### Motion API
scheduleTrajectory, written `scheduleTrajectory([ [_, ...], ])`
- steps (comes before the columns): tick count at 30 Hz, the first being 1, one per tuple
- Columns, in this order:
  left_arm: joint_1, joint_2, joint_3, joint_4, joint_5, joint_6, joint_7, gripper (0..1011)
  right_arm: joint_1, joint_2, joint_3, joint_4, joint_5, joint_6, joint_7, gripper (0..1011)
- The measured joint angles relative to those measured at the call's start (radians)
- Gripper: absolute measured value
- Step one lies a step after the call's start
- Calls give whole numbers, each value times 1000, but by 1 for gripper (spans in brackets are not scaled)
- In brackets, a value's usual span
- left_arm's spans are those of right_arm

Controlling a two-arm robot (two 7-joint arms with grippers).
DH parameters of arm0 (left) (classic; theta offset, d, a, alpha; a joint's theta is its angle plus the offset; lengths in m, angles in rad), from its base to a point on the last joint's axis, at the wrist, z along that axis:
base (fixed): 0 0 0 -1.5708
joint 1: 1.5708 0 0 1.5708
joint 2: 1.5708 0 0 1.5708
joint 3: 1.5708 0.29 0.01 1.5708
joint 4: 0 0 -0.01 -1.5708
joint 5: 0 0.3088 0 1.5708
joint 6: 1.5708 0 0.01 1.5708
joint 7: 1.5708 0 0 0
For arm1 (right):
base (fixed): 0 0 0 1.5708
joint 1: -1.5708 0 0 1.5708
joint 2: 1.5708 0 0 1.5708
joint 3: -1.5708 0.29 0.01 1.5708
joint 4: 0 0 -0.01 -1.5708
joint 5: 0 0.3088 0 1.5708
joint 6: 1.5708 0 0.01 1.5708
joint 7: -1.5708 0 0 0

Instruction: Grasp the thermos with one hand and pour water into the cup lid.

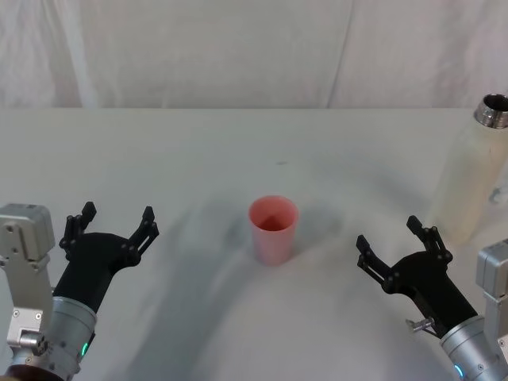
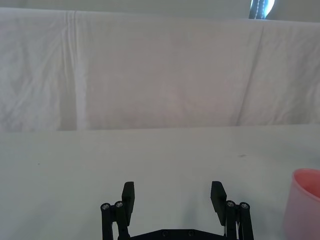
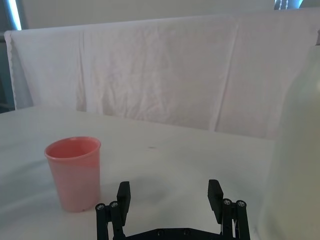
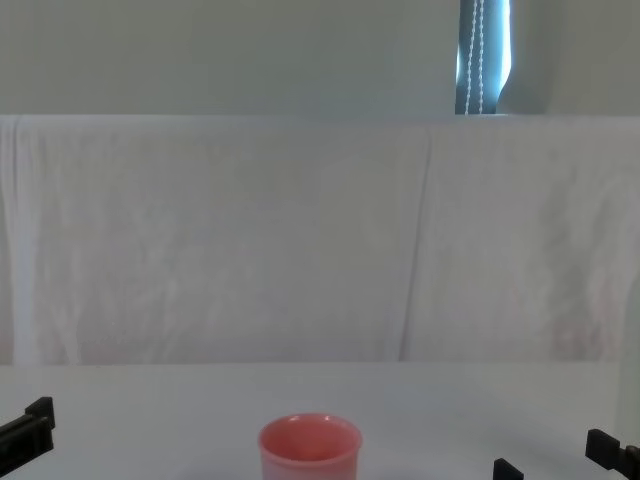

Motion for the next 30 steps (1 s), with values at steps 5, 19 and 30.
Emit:
scheduleTrajectory([
  [5, 0, 0, 0, 0, 0, 0, 0, 1001, -1, 0, 0, -1, 0, 1, 0, 1000],
  [19, 0, 0, 0, 0, 0, 0, 0, 1001, -1, 0, 0, -2, -1, 2, 0, 1000],
  [30, 0, 0, 0, 0, 0, 0, 0, 1001, -1, 0, 0, -2, -2, 3, 0, 1000],
])
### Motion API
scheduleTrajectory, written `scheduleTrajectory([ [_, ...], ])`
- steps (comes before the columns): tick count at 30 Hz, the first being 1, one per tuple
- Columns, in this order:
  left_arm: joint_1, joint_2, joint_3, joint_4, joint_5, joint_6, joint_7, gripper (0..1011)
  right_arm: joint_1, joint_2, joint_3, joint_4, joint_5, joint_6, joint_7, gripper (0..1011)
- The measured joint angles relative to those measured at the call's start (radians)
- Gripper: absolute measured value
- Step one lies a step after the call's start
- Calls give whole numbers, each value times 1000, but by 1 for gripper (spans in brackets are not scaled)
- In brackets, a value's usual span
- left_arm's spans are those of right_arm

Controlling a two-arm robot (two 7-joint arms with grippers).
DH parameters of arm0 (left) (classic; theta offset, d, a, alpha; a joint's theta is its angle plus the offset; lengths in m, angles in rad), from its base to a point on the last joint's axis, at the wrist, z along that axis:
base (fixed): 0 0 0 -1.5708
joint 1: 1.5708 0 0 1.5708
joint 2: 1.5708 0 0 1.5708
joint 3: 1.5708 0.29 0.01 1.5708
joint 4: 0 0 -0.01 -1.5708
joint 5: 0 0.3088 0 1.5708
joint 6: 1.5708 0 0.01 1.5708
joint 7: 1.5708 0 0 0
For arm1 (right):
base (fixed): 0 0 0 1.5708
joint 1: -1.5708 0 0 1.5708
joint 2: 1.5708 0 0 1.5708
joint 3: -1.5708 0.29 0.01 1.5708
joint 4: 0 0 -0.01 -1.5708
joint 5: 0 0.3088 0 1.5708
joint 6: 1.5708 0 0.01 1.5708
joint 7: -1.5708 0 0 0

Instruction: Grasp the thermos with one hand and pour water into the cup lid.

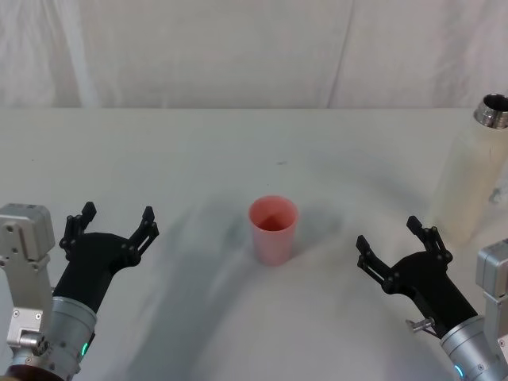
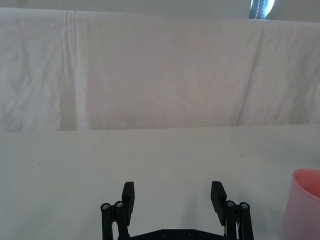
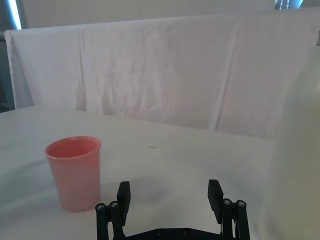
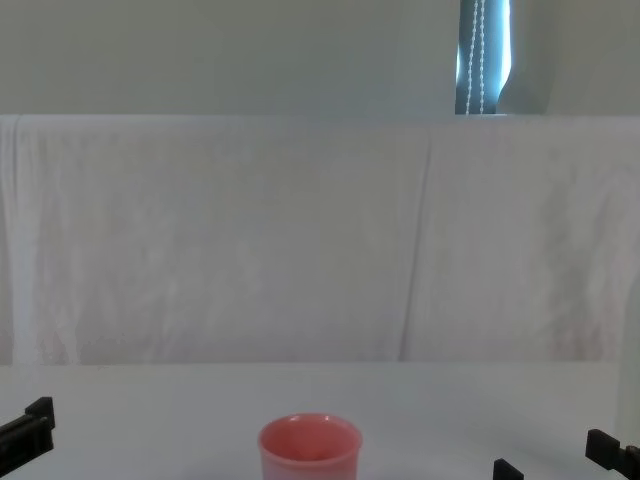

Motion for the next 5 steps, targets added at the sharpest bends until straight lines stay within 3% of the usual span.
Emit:
scheduleTrajectory([
  [5, 0, 0, 0, 0, 0, 0, 0, 1001, 0, 0, 0, 0, 0, 0, 0, 1000],
])
